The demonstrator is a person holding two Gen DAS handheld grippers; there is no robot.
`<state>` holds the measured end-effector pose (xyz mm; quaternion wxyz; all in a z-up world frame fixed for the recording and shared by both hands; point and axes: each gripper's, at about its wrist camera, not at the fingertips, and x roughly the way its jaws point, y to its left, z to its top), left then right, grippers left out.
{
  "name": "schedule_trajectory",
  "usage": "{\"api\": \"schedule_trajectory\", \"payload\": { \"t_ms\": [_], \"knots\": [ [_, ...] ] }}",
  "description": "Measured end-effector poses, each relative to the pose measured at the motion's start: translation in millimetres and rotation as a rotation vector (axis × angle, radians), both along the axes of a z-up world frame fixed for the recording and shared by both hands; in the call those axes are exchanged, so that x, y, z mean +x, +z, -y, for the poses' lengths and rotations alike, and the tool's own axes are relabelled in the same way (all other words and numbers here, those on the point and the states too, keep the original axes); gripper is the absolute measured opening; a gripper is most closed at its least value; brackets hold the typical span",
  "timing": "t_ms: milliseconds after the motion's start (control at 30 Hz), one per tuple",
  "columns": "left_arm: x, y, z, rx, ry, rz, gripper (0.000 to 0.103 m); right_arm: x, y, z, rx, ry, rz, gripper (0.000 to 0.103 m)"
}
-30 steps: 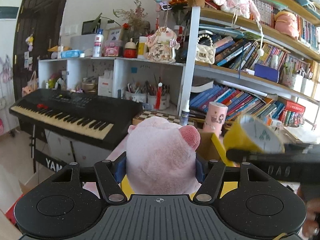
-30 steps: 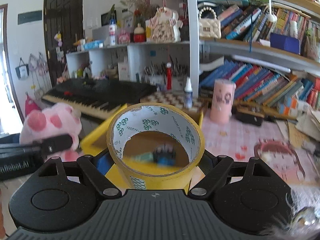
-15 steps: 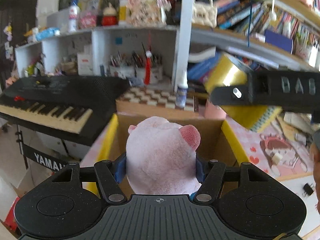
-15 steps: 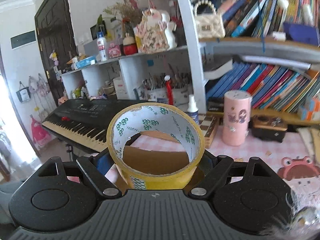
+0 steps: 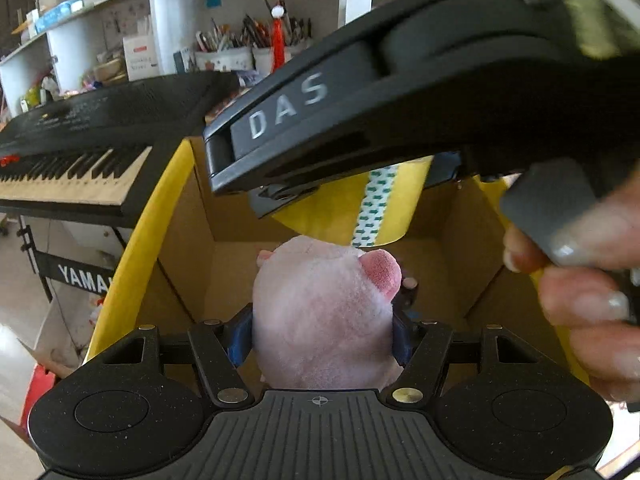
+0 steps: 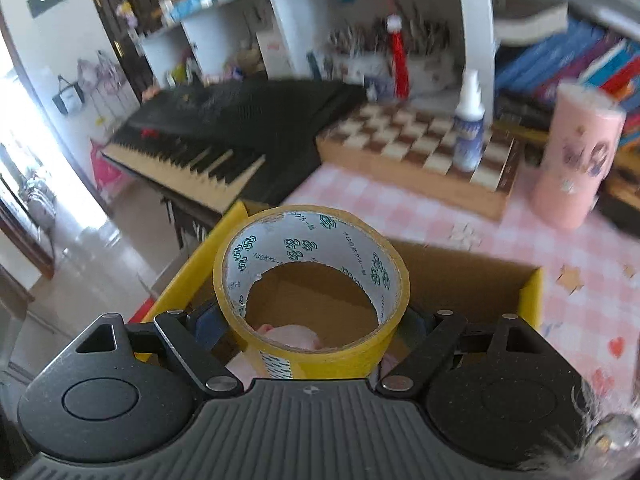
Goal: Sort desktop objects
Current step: 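Lower the tape roll into the box with the right tool while left tool lowers the pig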
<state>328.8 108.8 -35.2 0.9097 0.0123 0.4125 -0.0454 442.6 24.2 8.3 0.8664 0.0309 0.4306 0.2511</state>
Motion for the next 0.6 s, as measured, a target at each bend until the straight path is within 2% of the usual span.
{"api": "schedule_trajectory", "payload": {
  "t_ms": [200,333,467,600],
  "knots": [
    [-5.2,-1.7,4.3,0.014,-0.002,-0.002,0.07,16.6,-23.2,-14.1,-0.071,0.033,-0.108,0.084],
    [-8.2,0.9,7.9,0.057,0.023,0.039,0.072,21.2,-31.1,-15.4,-0.081,0.033,-0.164,0.084],
    [-16.8,11.1,4.4,0.054,0.049,0.104,0.074,15.5,-20.1,-13.6,-0.091,0.025,-0.101,0.087],
    [-25.3,24.7,-1.2,0.035,0.068,0.161,0.074,3.5,-1.6,-7.1,-0.054,0.016,-0.015,0.088]
  ]
}}
